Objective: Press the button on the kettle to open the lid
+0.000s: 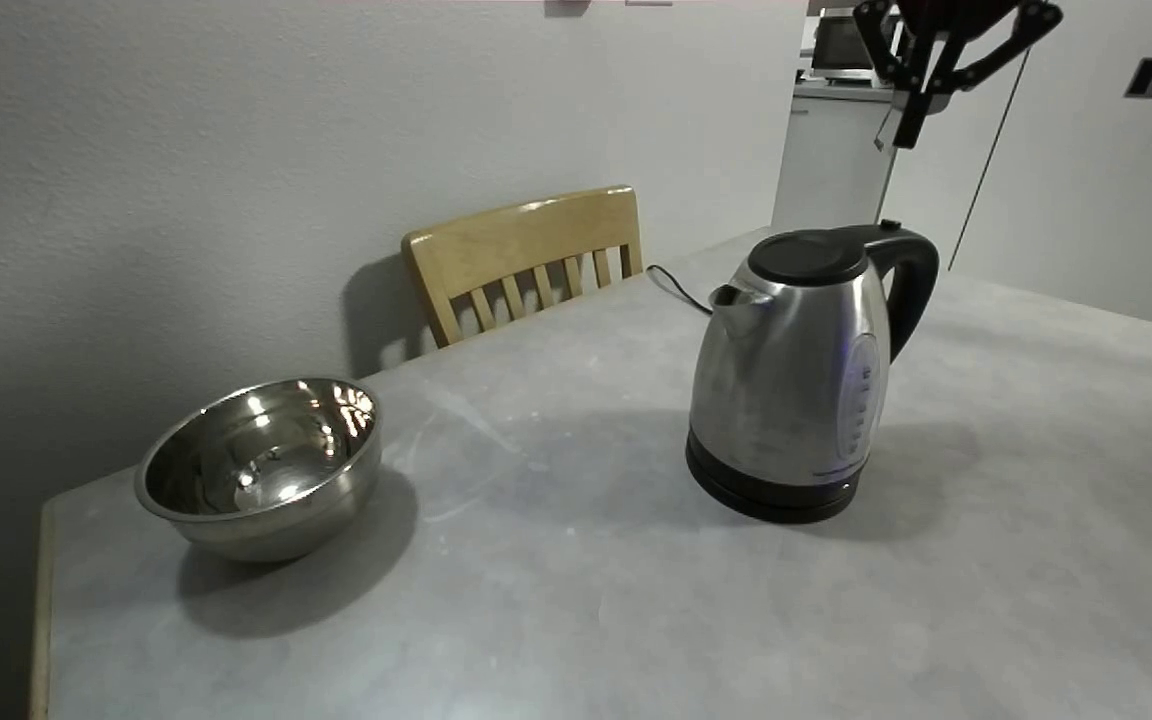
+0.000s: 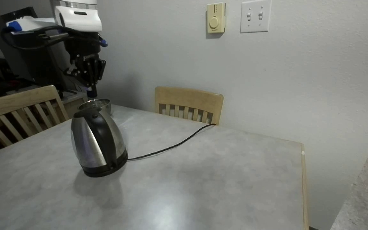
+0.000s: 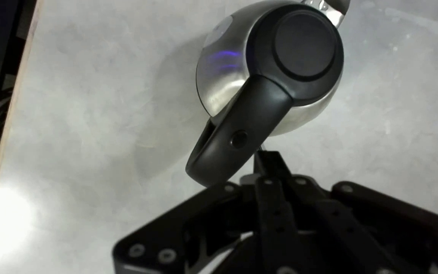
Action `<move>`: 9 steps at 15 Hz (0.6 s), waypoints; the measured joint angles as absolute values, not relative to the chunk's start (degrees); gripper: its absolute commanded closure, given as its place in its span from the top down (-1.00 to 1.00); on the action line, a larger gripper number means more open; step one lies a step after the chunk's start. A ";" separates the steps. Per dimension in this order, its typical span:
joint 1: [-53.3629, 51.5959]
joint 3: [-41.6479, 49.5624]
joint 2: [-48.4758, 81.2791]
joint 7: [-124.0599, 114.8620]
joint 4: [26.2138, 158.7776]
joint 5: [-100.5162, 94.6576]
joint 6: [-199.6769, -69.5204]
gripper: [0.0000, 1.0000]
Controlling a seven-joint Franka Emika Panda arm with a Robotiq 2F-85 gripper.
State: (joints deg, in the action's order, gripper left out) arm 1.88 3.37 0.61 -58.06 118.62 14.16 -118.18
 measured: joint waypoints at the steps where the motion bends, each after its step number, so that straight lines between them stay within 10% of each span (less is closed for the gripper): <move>1: 1.85 3.35 0.89 -59.58 118.56 14.16 -117.96 -1.00; 9: 1.70 3.24 3.94 -66.61 116.78 14.28 -116.52 -1.00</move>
State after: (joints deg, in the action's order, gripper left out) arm 1.70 3.24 3.94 -66.61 116.78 14.28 -116.52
